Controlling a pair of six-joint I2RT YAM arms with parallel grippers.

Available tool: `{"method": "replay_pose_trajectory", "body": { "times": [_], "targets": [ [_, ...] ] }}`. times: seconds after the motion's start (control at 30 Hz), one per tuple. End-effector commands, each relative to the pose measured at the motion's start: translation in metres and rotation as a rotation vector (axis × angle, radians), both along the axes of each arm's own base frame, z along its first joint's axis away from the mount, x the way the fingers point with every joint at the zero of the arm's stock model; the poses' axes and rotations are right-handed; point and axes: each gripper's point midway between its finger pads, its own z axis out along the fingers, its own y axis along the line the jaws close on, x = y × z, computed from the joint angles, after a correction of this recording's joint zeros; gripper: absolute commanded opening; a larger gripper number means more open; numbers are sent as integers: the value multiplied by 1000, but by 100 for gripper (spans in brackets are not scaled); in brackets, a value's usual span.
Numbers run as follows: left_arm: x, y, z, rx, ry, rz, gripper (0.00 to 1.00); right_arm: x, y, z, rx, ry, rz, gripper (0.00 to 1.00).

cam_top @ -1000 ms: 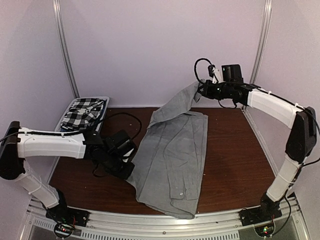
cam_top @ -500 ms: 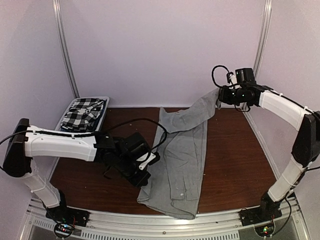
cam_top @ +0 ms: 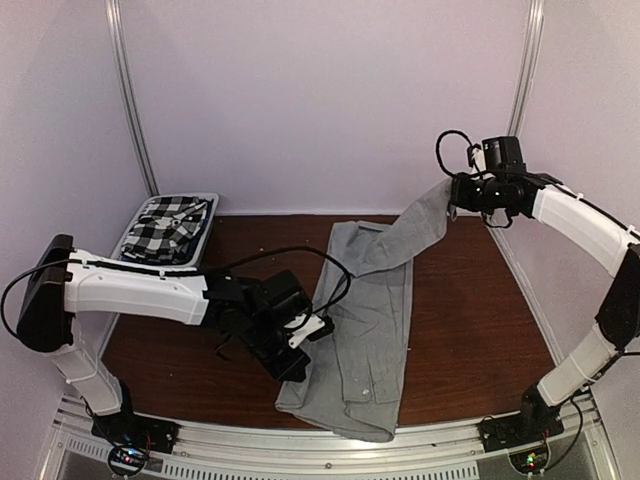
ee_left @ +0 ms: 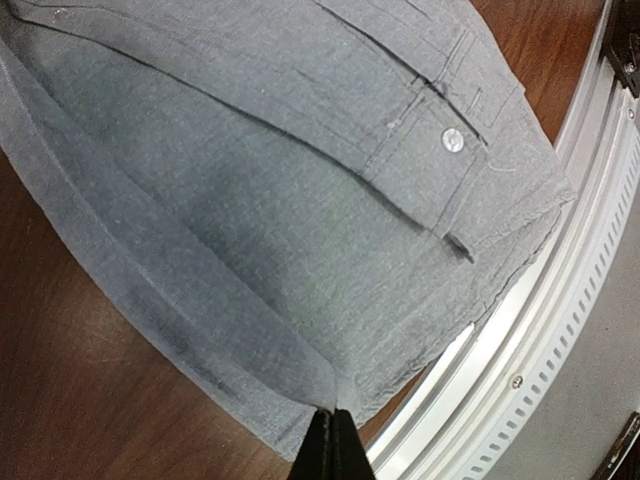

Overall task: Fold and stack the long sleeve shirts
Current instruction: Fold the 1/3-folded shirt at the center of the board.

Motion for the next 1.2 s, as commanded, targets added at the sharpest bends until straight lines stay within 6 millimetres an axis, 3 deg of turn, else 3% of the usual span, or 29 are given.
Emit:
{"method": "replay_pose_trajectory", "body": {
  "times": [0.0, 0.27, 0.63, 0.7, 0.83, 0.9, 1.0, 1.17],
  "targets": [
    [-3, -17, 8, -50, 8, -58, 0, -9, -15, 39, -36, -75, -48, 0],
    [-6, -20, 5, -53, 21, -89, 0, -16, -22, 68, -47, -120, -68, 0],
    [-11, -31, 9, -84, 45, -139, 0, -16, -24, 62, -61, -107, -74, 0],
    [-14, -33, 10, -93, 57, -151, 9, -17, -24, 61, -63, -103, -73, 0],
    [-17, -37, 18, -134, 66, -172, 44, -19, -24, 60, -67, -101, -71, 0],
    [-17, -40, 25, -160, 62, -174, 55, -21, -25, 59, -69, -98, -70, 0],
    [-9, -46, 37, -201, 48, -149, 58, -25, -26, 55, -74, -90, -68, 0],
    [23, -56, 58, -283, 28, -60, 57, -36, -21, 26, -70, -31, -28, 0]
  ]
}}
